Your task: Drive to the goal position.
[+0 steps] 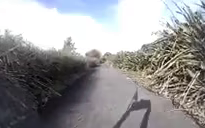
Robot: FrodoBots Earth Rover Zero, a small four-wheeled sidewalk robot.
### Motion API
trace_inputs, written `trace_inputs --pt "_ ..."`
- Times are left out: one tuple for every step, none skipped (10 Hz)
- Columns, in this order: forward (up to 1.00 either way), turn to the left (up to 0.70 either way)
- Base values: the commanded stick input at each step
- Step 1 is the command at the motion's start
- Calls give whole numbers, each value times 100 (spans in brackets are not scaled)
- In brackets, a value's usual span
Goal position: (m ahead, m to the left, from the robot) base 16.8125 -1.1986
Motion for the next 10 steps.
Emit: trace_inputs --pt "85 -34" --pt "85 -34" --pt "85 -34" --pt "85 -34" --pt "85 -25" --pt "85 -6" --pt "85 -1" --pt "85 0" --pt "85 0" --pt "85 0"
